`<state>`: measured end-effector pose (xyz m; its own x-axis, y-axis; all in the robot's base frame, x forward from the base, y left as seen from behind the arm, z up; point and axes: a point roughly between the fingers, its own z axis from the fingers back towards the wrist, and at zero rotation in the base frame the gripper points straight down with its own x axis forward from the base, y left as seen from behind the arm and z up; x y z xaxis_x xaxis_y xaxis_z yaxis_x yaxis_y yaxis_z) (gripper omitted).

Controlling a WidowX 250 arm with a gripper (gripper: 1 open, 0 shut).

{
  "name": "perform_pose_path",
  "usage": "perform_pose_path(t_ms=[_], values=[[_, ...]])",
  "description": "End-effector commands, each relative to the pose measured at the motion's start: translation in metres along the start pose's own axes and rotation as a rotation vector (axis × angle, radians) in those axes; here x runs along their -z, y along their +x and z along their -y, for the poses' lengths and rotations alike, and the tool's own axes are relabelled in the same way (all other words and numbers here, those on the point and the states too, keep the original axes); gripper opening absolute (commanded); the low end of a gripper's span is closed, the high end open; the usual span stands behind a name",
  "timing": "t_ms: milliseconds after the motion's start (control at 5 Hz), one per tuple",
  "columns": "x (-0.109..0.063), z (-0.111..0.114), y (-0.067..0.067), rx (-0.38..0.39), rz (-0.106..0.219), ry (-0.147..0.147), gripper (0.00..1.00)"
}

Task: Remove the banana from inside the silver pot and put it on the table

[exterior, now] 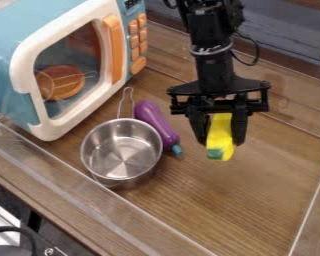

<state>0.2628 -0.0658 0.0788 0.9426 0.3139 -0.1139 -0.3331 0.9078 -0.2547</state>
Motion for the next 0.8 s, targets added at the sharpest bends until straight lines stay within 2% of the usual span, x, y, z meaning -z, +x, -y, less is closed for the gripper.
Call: perform_pose_path(t_ms=[0, 600], values=[[-0.0112, 0.0072, -0.0017, 0.027, 0.042, -0.02, 0.0], [-0.0095, 0.0064, -0.0056, 0.039, 0.035, -0.017, 0.0]])
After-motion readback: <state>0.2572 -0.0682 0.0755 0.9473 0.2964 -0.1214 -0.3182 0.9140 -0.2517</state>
